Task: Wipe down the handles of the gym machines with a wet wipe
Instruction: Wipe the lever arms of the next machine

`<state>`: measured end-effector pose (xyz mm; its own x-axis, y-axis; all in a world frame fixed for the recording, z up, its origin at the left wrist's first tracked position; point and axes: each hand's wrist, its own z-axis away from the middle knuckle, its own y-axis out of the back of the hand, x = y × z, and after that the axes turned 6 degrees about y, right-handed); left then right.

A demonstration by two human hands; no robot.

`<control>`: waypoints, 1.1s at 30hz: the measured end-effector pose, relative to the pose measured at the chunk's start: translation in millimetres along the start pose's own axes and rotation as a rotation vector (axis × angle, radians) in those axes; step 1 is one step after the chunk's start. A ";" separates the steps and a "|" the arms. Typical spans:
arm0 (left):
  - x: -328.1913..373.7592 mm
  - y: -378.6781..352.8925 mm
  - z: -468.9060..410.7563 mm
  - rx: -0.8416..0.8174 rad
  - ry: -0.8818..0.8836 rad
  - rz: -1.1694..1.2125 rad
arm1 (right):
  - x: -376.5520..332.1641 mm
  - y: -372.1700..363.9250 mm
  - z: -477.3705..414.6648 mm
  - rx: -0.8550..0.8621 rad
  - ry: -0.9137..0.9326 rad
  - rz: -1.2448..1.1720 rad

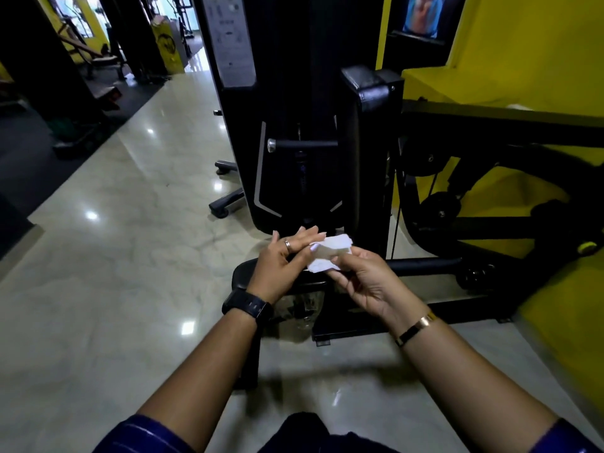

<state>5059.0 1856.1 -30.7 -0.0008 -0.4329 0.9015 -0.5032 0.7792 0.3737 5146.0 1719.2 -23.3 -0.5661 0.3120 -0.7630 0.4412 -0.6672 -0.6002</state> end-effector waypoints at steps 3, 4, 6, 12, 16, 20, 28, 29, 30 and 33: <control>-5.3 -1.1 9.5 -0.040 -0.032 -0.017 | 0.8 0.6 8.6 0.036 0.003 -0.065; -7.9 -1.7 12.8 -0.054 -0.042 -0.042 | 2.1 1.3 10.9 0.037 0.005 -0.091; -14.2 -3.2 19.5 -0.075 -0.086 -0.111 | 4.6 3.1 14.8 0.037 -0.007 -0.146; -23.0 0.1 31.2 -0.097 -0.138 -0.197 | 7.9 10.6 18.7 0.016 -0.061 -0.246; -31.3 8.3 39.1 -0.117 -0.128 -0.173 | 16.2 1.7 21.4 0.028 0.051 0.175; -38.8 19.1 42.6 0.046 0.094 -0.295 | 20.8 -3.9 3.2 0.139 0.266 0.544; -54.3 19.5 39.9 -0.157 0.249 -0.840 | 77.8 -3.6 -34.2 -0.153 1.035 1.848; -54.9 16.8 39.5 -0.176 0.248 -0.885 | 90.0 -1.0 -36.2 -0.184 1.038 1.871; -55.6 15.2 38.7 -0.185 0.248 -0.925 | 99.5 2.9 -37.0 -0.210 1.067 1.884; -56.4 12.1 36.2 -0.157 0.217 -1.010 | 107.7 31.7 -36.0 -0.270 1.182 1.921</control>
<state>5021.7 1873.5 -84.9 0.5209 -0.8370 0.1677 -0.0652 0.1569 0.9855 5124.1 1755.9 -133.1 0.9843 -0.1763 0.0123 -0.1051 -0.5281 0.8427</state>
